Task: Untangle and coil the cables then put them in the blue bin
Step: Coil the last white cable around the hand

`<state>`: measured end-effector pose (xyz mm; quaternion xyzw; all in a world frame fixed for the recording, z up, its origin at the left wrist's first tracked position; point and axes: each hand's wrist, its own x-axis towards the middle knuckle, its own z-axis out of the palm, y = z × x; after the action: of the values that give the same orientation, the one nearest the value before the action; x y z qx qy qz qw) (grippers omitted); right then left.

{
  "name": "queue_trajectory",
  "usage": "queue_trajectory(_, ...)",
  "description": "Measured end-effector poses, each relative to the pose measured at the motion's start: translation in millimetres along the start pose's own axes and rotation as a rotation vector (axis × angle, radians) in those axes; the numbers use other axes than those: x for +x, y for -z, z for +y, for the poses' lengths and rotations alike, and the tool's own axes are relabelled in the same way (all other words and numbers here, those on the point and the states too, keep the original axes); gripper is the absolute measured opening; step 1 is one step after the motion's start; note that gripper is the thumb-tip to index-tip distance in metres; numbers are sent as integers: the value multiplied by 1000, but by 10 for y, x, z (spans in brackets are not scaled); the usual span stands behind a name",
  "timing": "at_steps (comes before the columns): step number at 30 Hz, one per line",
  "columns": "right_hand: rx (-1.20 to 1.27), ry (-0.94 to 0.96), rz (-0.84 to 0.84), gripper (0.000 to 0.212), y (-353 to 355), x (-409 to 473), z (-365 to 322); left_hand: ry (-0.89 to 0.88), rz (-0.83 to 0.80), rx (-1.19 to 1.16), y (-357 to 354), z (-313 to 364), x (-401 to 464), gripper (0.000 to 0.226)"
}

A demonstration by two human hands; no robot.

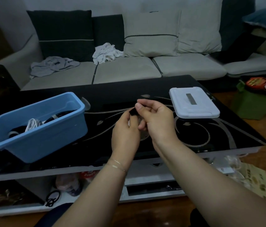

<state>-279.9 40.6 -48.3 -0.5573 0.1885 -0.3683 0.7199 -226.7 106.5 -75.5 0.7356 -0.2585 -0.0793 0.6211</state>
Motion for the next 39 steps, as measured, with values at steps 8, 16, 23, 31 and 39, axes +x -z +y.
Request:
queue_trajectory(8, -140, 138, 59, 10, -62, 1, 75, -50, 17, 74, -5, -17, -39, 36)
queue_trajectory(16, -623, 199, 48, 20, -10, 85, 106, -57, 16, 216, 88, 8, -34, 36)
queue_trajectory(23, -753, 325, -42, 31, 114, 123, -48, -121, 49, 325, 170, -40, 37, 32)
queue_trajectory(31, -343, -16, -275, 30, 102, 68, -52, -116, 67, 384, 162, -56, 81, 29)
queue_trajectory(39, -326, -157, -270, 27, 125, 52, 9, -67, 3, 255, 135, -68, 99, 39)
